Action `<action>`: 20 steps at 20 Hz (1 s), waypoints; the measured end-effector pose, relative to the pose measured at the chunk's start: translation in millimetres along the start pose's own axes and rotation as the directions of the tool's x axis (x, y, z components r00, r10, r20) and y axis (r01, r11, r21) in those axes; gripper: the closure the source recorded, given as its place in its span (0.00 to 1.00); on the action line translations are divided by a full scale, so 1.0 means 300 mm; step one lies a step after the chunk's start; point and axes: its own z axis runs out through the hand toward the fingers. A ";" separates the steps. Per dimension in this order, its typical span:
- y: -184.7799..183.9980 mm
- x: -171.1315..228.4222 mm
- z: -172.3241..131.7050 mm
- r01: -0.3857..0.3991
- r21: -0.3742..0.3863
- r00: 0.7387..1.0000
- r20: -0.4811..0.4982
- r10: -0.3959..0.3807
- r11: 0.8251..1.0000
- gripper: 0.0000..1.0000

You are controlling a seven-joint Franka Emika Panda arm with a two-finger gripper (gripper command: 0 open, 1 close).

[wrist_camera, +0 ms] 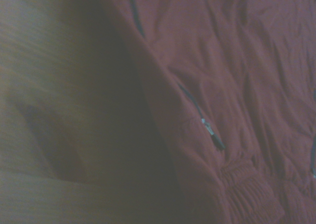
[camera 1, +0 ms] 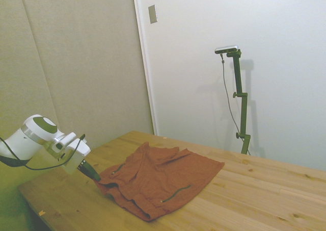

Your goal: Fold the shorts

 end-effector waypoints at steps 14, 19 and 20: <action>0.444 0.612 0.124 -0.296 0.151 0.893 0.395 0.217 0.943 1.00; 0.645 0.700 0.350 -0.365 0.182 0.793 0.574 0.203 0.913 1.00; 0.677 0.706 0.395 -0.376 0.175 0.778 0.593 0.207 0.910 1.00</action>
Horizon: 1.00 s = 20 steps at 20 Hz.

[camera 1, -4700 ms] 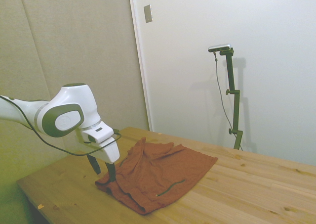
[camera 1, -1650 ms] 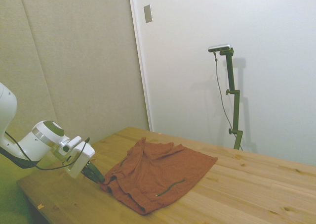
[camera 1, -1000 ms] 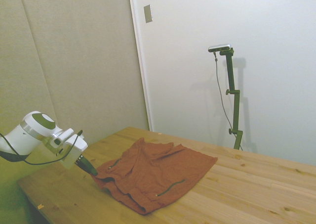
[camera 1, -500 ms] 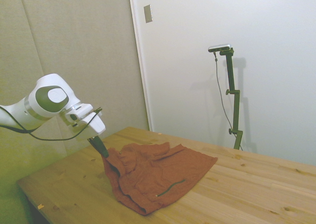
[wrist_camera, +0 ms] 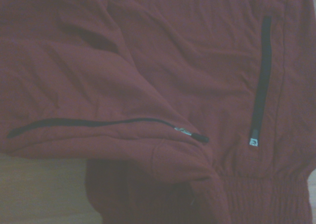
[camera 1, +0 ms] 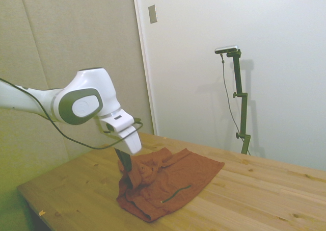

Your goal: Fold the shorts

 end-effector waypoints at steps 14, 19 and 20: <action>0.205 0.273 0.285 -0.151 -0.087 0.982 0.096 0.160 0.985 0.00; 0.200 0.275 0.282 -0.140 -0.080 0.985 0.088 0.147 0.987 0.00; 0.200 0.275 0.281 -0.138 -0.079 0.986 0.087 0.144 0.987 0.00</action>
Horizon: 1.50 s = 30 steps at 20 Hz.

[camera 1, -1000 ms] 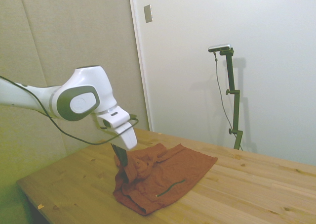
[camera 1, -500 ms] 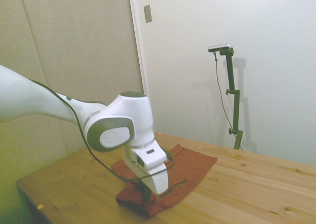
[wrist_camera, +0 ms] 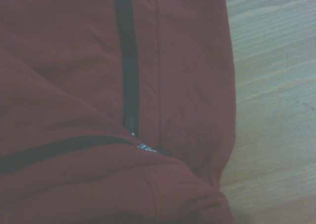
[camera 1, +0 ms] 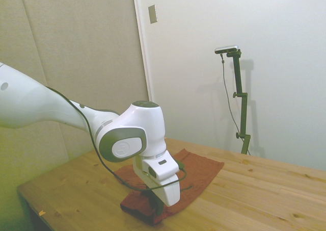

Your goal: Fold the shorts

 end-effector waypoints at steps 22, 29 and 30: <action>-0.343 -0.700 -0.240 0.418 -0.040 0.852 -0.328 -0.407 0.907 0.00; -0.498 -0.855 0.056 0.638 -0.132 0.622 -0.493 -0.608 0.759 0.00; -0.508 -0.890 0.089 0.653 -0.138 0.611 -0.485 -0.625 0.745 0.00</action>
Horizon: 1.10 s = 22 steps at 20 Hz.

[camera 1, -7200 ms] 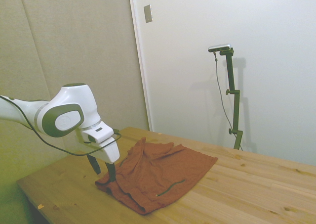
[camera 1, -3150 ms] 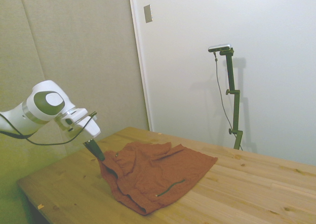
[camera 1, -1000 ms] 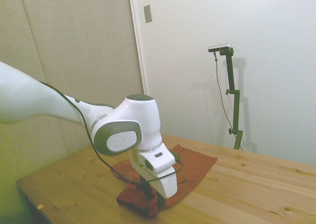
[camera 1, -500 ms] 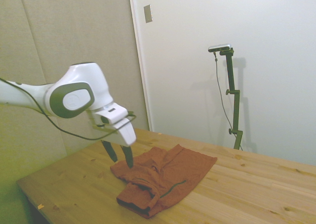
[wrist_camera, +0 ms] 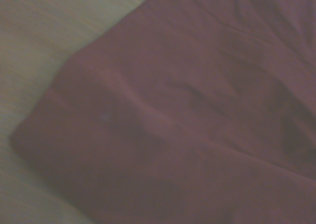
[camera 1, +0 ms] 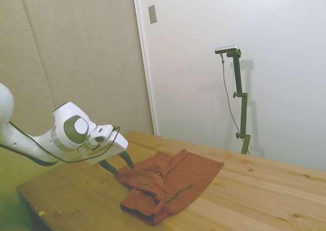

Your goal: Fold the shorts

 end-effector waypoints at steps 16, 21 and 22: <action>-0.154 -0.038 0.081 0.043 0.029 0.999 0.030 -0.044 0.999 0.00; -0.162 -0.009 0.103 0.030 0.031 0.999 0.028 -0.031 0.999 0.00; -0.157 -0.001 0.110 0.024 0.028 0.999 0.028 -0.025 0.999 1.00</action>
